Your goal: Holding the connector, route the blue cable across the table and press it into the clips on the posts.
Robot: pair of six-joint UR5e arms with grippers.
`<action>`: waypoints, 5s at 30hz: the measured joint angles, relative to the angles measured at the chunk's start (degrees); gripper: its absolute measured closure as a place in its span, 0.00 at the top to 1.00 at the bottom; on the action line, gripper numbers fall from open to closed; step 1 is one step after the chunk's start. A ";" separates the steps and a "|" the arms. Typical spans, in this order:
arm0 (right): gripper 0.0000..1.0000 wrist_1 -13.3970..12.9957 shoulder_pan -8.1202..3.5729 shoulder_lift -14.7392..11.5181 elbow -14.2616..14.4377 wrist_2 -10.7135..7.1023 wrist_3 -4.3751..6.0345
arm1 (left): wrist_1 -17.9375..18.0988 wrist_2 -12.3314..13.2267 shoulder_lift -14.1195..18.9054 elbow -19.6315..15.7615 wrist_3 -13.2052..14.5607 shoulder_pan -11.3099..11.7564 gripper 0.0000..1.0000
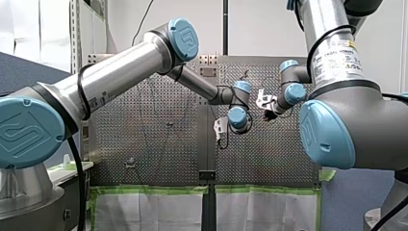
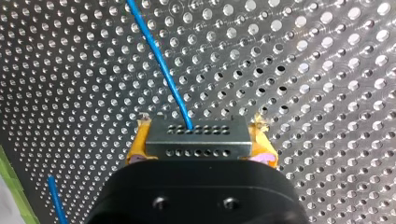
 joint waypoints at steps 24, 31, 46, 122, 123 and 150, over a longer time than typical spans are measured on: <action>0.00 2.76 -0.55 -2.13 -3.01 -0.92 0.22 | -2.34 -5.84 5.08 0.02 0.21 -1.23 0.00; 0.00 3.54 -0.87 -4.79 -3.68 -3.85 0.92 | -2.69 -6.66 8.37 0.00 0.94 -2.21 0.00; 0.00 6.04 -0.92 -8.68 -5.55 -5.62 1.93 | -3.24 -6.98 12.37 0.01 0.88 -3.37 0.00; 0.00 9.16 -3.12 -9.39 -14.94 -9.41 4.60 | 6.23 4.96 14.62 0.35 1.69 5.43 0.00; 0.00 9.15 -3.20 -9.36 -15.18 -9.66 4.61 | 6.30 5.16 14.62 0.44 1.69 5.53 0.00; 0.00 8.95 -4.19 -8.22 -15.65 -11.02 4.47 | 2.38 5.53 14.64 0.45 1.36 3.71 1.00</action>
